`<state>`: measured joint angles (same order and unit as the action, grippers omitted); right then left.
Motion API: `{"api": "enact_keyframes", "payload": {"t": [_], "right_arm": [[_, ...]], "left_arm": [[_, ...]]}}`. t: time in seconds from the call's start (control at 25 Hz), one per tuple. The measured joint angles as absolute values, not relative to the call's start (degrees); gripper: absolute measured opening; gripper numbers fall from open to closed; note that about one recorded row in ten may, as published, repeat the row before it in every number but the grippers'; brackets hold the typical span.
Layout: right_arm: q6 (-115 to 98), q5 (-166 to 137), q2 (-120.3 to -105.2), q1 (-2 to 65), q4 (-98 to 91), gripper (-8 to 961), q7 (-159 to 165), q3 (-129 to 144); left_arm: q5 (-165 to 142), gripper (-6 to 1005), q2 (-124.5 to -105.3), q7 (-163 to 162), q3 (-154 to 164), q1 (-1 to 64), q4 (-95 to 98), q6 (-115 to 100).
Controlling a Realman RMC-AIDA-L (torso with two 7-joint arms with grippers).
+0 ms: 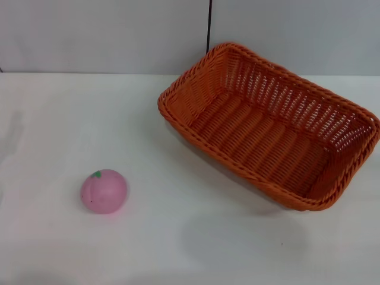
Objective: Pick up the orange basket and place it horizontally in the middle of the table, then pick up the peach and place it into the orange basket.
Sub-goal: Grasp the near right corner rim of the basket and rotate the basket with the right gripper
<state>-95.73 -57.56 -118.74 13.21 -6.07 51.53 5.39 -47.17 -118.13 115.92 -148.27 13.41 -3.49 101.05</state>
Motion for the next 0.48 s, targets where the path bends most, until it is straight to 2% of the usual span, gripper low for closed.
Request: {"api": "enact_keyframes", "payload": {"t": [0.48], "right_arm": [[-93.75, -58.03, -118.56, 13.01, -7.19, 648, 53.57, 6.92]], "left_arm": [[-47.03, 833, -118.12, 114.67, -148.27, 13.82, -3.66, 99.99]]}}
